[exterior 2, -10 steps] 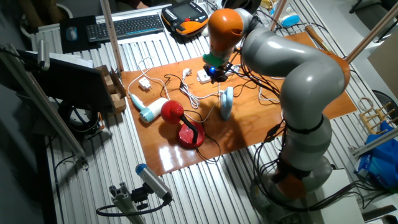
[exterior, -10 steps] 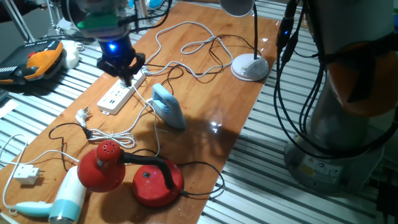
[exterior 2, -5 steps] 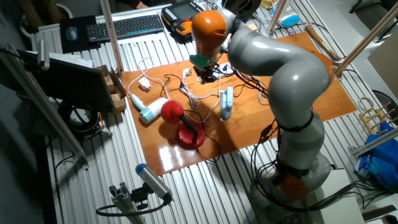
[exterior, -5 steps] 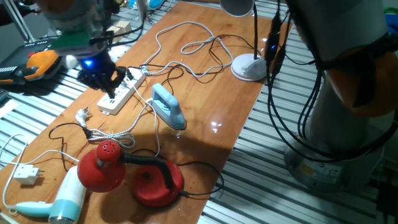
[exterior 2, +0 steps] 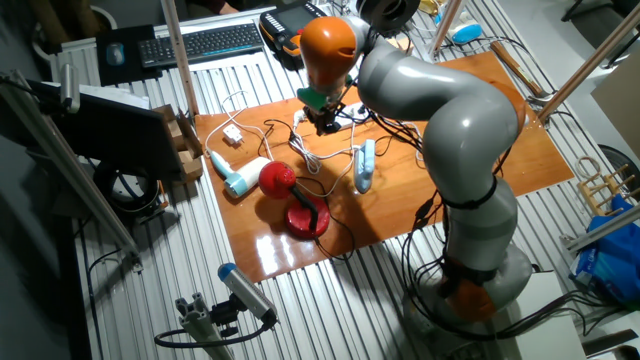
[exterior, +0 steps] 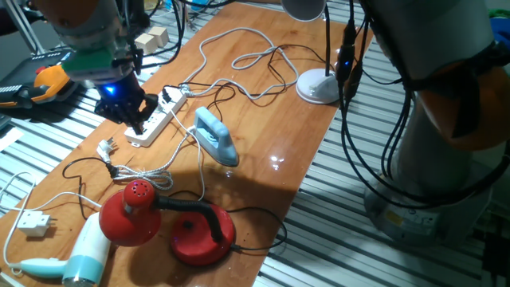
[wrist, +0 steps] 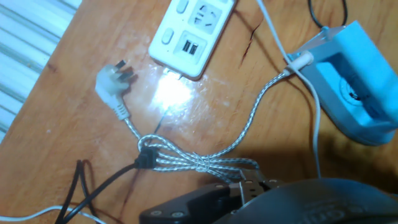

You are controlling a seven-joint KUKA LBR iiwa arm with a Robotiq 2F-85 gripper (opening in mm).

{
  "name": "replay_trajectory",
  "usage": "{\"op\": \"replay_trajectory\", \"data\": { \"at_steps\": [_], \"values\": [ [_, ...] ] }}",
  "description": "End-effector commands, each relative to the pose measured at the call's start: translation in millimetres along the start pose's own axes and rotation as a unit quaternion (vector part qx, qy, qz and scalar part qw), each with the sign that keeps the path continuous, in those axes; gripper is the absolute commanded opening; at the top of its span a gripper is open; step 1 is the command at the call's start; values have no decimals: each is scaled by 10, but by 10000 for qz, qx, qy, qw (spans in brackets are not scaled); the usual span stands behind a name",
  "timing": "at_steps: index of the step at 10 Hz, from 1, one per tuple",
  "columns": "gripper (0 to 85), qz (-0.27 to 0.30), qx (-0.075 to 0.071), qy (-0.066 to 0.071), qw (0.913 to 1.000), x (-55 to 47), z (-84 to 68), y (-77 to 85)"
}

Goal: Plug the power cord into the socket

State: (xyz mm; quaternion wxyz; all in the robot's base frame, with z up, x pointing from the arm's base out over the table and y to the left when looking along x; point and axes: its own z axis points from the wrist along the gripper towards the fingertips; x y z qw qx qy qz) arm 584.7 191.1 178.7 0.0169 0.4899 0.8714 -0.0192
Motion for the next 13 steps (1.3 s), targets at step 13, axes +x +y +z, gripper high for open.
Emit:
{"op": "replay_trajectory", "data": {
  "at_steps": [13],
  "values": [
    [0, -527, -269, -75, 9982, 38, 75, 47]
  ]
}}
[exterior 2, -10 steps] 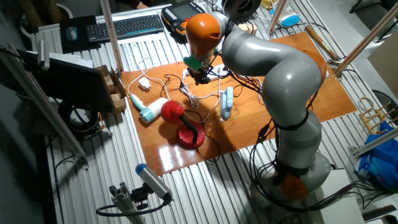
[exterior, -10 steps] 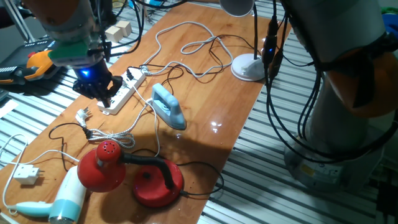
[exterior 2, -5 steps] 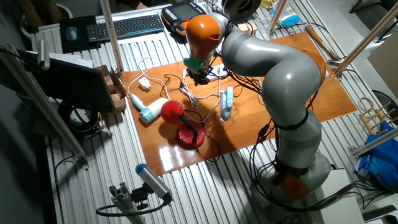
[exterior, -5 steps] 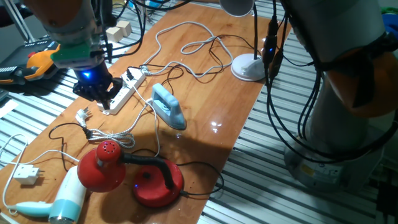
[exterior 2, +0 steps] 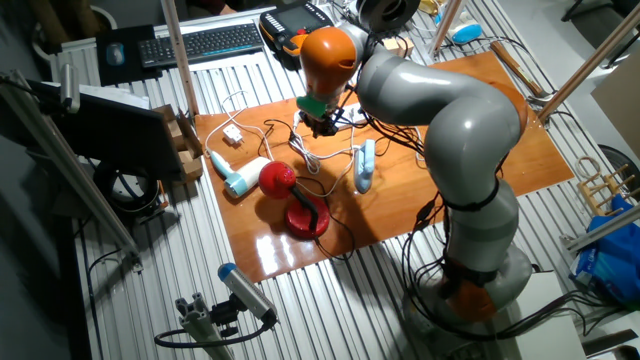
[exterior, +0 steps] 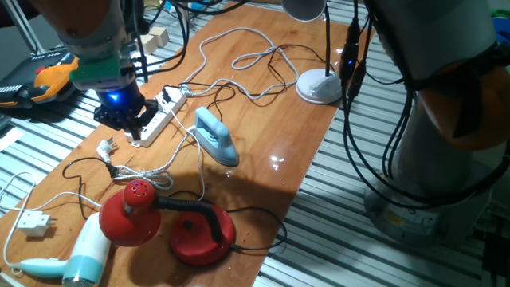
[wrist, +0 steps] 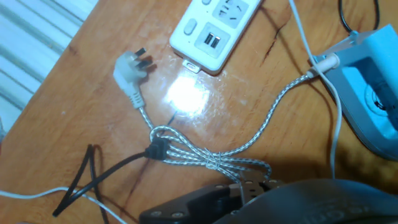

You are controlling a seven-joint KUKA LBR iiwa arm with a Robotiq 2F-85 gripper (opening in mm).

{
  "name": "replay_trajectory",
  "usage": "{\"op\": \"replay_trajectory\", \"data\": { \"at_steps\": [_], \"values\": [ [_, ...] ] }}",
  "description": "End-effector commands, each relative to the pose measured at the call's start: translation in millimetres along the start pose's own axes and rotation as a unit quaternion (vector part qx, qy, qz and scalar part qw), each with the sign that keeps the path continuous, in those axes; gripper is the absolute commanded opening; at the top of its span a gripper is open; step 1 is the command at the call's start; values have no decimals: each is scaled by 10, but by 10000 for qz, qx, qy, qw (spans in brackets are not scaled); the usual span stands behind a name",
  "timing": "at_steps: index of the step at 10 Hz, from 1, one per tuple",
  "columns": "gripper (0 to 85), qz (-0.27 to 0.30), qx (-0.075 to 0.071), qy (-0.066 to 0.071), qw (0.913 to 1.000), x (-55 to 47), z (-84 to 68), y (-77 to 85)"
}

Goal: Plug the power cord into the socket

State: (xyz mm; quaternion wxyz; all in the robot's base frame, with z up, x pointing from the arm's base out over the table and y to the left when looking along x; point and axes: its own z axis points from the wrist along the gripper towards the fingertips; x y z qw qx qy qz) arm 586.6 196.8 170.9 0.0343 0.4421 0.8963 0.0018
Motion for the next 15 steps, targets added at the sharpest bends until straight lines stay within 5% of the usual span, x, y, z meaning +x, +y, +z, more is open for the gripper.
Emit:
{"op": "replay_trajectory", "data": {
  "at_steps": [1, 4, 9, 15],
  "values": [
    [0, 17, -44, 42, 10000, -4, 0, -1],
    [0, 717, 94, 50, 9974, -3, 3, 14],
    [0, 1054, 184, -204, 9941, -11, 183, 305],
    [0, 930, 316, -76, 9951, -221, 189, 488]
  ]
}}
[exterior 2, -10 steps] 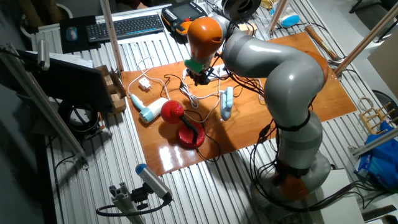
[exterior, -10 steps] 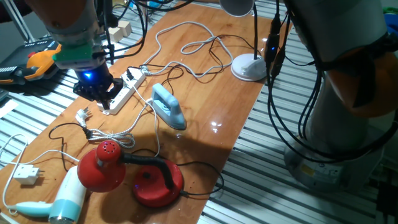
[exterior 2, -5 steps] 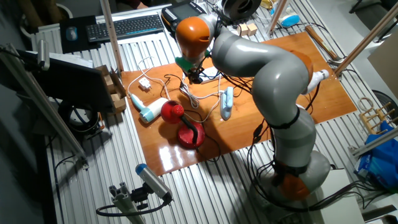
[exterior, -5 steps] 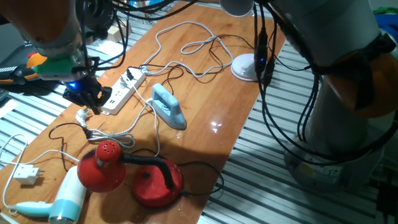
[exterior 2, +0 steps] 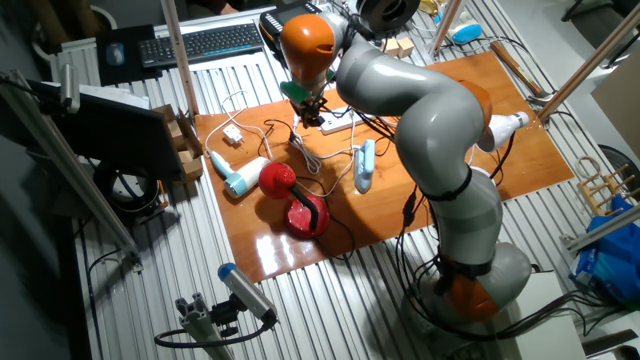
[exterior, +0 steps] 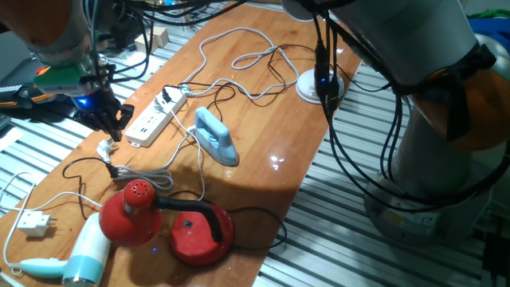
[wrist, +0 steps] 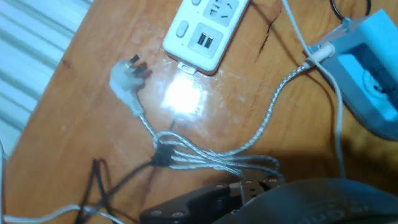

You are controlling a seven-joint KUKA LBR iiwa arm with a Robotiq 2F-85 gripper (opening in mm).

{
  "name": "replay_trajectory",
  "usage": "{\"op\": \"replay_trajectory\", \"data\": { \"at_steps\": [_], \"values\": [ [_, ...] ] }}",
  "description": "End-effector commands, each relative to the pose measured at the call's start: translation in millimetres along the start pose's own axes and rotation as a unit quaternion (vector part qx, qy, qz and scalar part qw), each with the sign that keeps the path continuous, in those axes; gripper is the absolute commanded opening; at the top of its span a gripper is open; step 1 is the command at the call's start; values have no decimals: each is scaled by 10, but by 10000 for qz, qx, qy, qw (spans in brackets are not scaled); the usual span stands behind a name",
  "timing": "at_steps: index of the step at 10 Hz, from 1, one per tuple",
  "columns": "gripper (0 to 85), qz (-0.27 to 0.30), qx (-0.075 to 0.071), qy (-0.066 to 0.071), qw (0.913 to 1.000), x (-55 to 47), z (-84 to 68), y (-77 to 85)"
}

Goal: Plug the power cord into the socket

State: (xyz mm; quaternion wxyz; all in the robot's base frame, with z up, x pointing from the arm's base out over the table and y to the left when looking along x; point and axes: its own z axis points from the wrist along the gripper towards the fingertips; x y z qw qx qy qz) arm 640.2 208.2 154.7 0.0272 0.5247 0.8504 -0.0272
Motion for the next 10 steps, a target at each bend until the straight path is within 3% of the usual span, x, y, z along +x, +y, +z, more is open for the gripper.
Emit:
{"op": "replay_trajectory", "data": {
  "at_steps": [1, 3, 6, 8, 10],
  "values": [
    [0, 42, -22, -21, 10000, -16, 20, 13],
    [0, 141, -37, -79, 9999, -52, 82, 43],
    [0, 195, -65, -57, 9998, -115, 147, 102],
    [0, 249, -78, -29, 9997, -97, 197, 171],
    [0, 286, -97, -97, 9995, -96, 305, 221]
  ]
}}
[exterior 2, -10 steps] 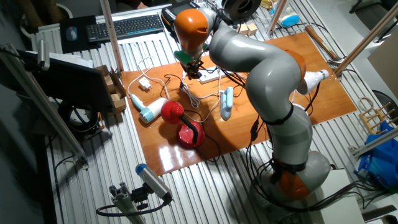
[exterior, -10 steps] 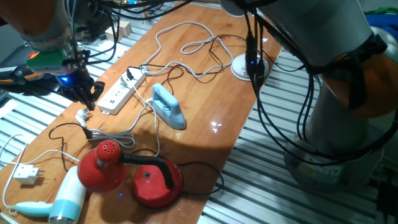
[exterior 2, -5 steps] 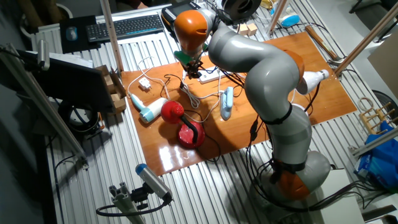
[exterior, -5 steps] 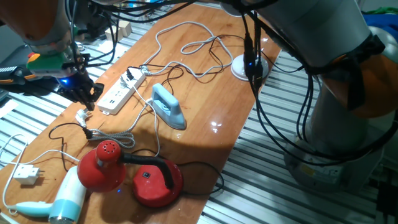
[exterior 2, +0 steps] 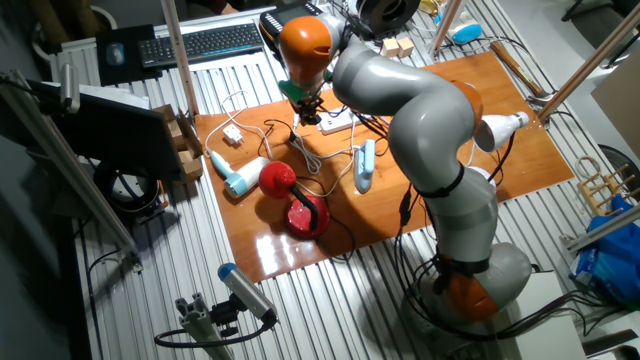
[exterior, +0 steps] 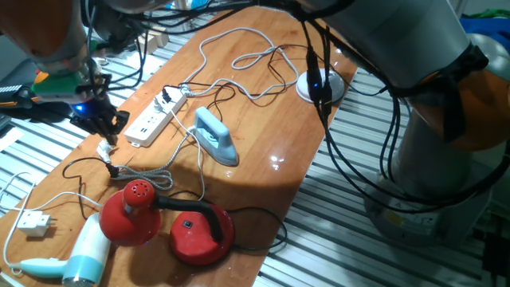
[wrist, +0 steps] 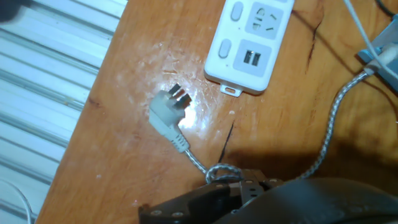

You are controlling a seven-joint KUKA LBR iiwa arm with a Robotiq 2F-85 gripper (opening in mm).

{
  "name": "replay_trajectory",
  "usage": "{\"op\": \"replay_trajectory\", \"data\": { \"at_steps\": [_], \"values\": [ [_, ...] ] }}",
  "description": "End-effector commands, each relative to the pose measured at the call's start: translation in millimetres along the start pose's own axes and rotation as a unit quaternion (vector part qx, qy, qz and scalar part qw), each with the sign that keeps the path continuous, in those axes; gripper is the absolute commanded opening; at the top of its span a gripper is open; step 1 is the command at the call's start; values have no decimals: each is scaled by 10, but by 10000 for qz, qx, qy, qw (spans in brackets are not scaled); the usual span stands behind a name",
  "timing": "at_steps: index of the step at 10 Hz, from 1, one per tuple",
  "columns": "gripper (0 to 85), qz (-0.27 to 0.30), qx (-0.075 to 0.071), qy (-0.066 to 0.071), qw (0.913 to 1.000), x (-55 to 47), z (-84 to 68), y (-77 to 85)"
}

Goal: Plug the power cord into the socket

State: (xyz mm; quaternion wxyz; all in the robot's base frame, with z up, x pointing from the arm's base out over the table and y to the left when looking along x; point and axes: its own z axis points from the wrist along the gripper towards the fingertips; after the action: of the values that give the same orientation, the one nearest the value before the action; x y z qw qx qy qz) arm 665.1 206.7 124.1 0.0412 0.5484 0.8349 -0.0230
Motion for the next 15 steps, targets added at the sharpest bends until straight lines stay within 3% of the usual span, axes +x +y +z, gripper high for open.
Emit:
{"op": "replay_trajectory", "data": {
  "at_steps": [1, 13, 15],
  "values": [
    [0, 7, -14, 33, 10000, -15, 13, -3],
    [0, -109, 111, 71, 9999, -130, -68, 125],
    [0, -113, 50, 170, 9998, -135, -73, 122]
  ]
}}
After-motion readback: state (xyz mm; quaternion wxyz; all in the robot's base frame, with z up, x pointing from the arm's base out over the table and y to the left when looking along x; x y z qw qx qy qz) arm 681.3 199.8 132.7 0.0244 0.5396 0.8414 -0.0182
